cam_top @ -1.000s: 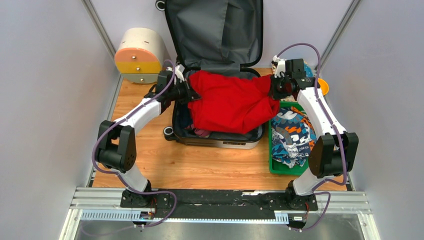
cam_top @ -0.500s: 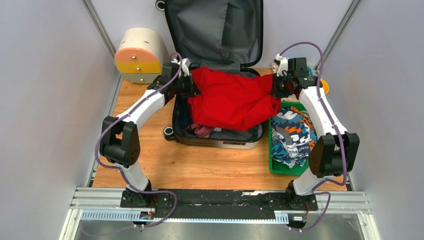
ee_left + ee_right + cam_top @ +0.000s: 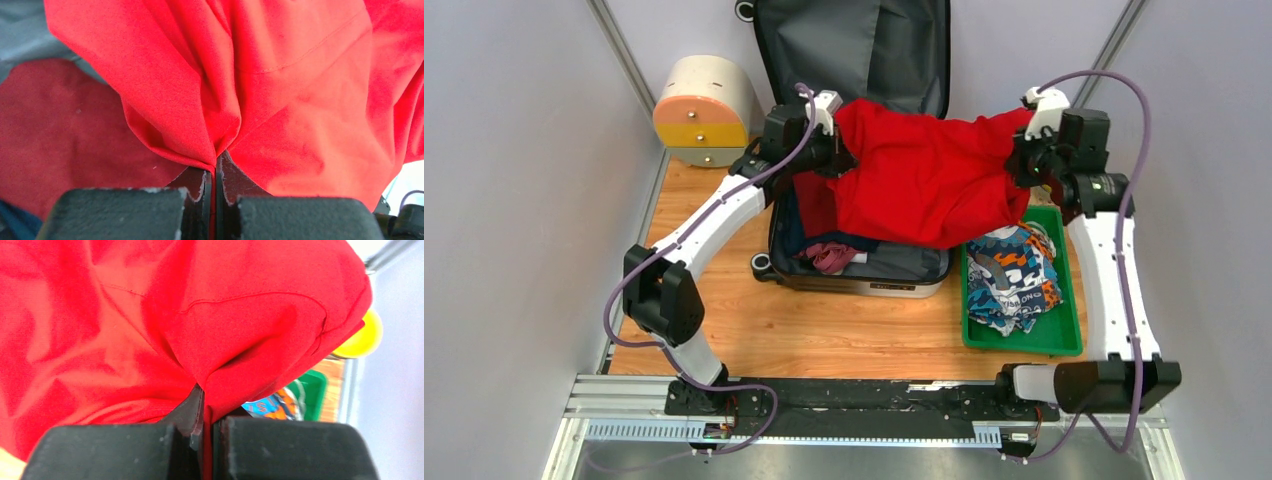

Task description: Open, take out, and arrange the luggage

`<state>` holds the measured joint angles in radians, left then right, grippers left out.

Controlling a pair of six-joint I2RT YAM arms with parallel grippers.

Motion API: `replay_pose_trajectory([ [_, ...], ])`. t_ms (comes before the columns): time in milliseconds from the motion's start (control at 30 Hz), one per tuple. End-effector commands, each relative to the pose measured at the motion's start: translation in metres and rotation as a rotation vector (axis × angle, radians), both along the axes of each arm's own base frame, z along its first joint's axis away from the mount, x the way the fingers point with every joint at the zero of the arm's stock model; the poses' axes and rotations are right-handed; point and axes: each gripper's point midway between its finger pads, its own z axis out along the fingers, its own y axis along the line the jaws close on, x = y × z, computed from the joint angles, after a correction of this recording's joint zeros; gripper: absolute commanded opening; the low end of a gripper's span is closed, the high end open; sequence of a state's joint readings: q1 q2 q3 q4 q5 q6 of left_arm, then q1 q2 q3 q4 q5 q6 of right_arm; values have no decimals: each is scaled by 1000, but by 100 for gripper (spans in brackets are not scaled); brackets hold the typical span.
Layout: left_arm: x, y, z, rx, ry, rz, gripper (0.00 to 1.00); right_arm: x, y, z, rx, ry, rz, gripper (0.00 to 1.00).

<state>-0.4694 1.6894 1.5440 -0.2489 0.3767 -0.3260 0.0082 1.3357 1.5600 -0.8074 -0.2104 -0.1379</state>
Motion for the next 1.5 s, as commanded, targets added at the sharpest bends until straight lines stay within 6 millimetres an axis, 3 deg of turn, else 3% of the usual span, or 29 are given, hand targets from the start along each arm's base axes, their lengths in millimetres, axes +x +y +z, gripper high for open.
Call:
replay_pose_trajectory([
  [0,-39,-56,58,-80,-160,-178,0,-16,-60,38,-186,-134,-157,0],
  [100,-67,-94,49,-81,-162,-276,0,-25,-95,40,-270,-121,-241,0],
  [133,-89,-120,40,-76,-152,-343,0,-29,-113,38,-284,-110,-286,0],
  [200,-111,-149,26,-75,-137,-415,0,-33,-131,35,-333,-94,-304,0],
  [233,-134,-169,23,-80,-129,-469,0,-38,-149,29,-347,-75,-344,0],
  [333,-165,-205,8,-87,-109,-539,0,-44,-172,21,-367,-67,-349,0],
  [367,-193,-223,5,-82,-123,-598,0,-44,-173,12,-365,-57,-328,0],
  [433,-212,-242,-6,-68,-134,-640,0,-45,-179,10,-391,-65,-309,0],
  [467,-230,-252,-10,-67,-131,-671,0,-43,-177,4,-387,-65,-284,0],
  [567,-254,-273,-25,-51,-125,-707,0,-35,-168,6,-377,-115,-213,0],
  [700,-271,-287,-49,-37,-98,-717,0,-14,-150,3,-313,-179,-104,0],
  [833,-281,-303,-51,-95,-119,-707,0,2,-125,-9,-229,-212,48,0],
  [1000,-290,-318,-65,-140,-96,-720,0,18,-105,-43,-126,-170,164,0],
  [1167,-301,-324,-72,-174,-72,-747,0,19,-82,-81,-39,-111,284,0],
  [1333,-304,-315,-71,-138,-119,-780,36,16,-65,-117,-20,-44,365,0],
  [1400,-307,-306,-69,-113,-125,-805,51,18,-62,-124,-3,-24,372,7],
  [1467,-306,-294,-66,-81,-125,-833,55,18,-62,-128,21,9,367,29],
])
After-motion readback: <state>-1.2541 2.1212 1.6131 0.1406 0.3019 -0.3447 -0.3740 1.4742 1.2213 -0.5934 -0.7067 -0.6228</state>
